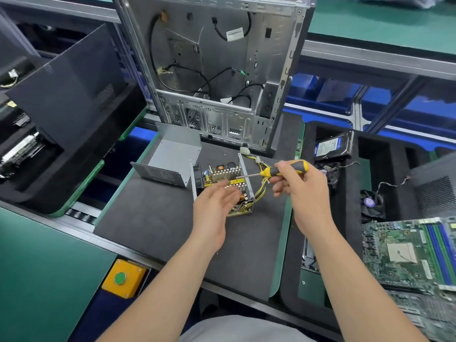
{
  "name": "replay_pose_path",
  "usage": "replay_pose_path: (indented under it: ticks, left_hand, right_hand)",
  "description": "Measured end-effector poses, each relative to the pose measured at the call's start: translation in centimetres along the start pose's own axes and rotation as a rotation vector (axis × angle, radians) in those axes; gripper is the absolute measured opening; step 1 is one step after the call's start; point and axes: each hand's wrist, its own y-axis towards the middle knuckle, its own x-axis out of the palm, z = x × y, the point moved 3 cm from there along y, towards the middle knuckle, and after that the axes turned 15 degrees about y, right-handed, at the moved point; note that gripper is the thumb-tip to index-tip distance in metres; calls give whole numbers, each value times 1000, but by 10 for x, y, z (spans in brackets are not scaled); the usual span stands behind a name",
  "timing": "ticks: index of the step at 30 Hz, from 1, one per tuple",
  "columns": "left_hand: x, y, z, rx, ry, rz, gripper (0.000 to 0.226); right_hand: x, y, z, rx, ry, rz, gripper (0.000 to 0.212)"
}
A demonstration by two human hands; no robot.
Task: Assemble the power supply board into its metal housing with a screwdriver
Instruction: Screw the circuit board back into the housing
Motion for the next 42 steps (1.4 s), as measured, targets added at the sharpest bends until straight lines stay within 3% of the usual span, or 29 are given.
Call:
replay_pose_path:
  ticks: [4,7,11,19,24,27,30,34,36,39,42]
  left_hand:
    - [5,-5,-18,309,801,16,30]
    - [13,-7,-28,448,1035,-29,38]
    - [23,-8,-32,506,1106,25,45]
    - [29,-12,-29,514,984,86,41]
    - [26,-12,-30,575,1006,44,50]
    - [25,-12,-14,762,1039,61,47]
    - [35,-2,10,972,1269,90,37]
    - [62,17,18,861,1795,-106,40]
    - [75,23,15,798,1943,-164,42]
    - [83,27,7,651,1925,-180,35]
    - [80,24,-1,633,1721,-181,21]
  right_hand:
    - [-10,-1,-6,-33,-1,76,17]
    - [-18,-2,-8,-47,1,114,22]
    - [-27,-6,-9,-48,7,145,17]
    - [-35,-10,-7,-36,14,146,20]
    - [-37,-11,-10,-43,30,135,18]
    - [-41,-10,-14,-56,36,145,19]
    - [-47,-9,-20,-87,44,181,16]
    - [-60,-6,-27,-115,77,259,17]
    - [-66,-5,-27,-115,80,281,26]
    - [-72,-6,-28,-111,81,293,30]
    - [-75,-8,-30,-110,87,297,23]
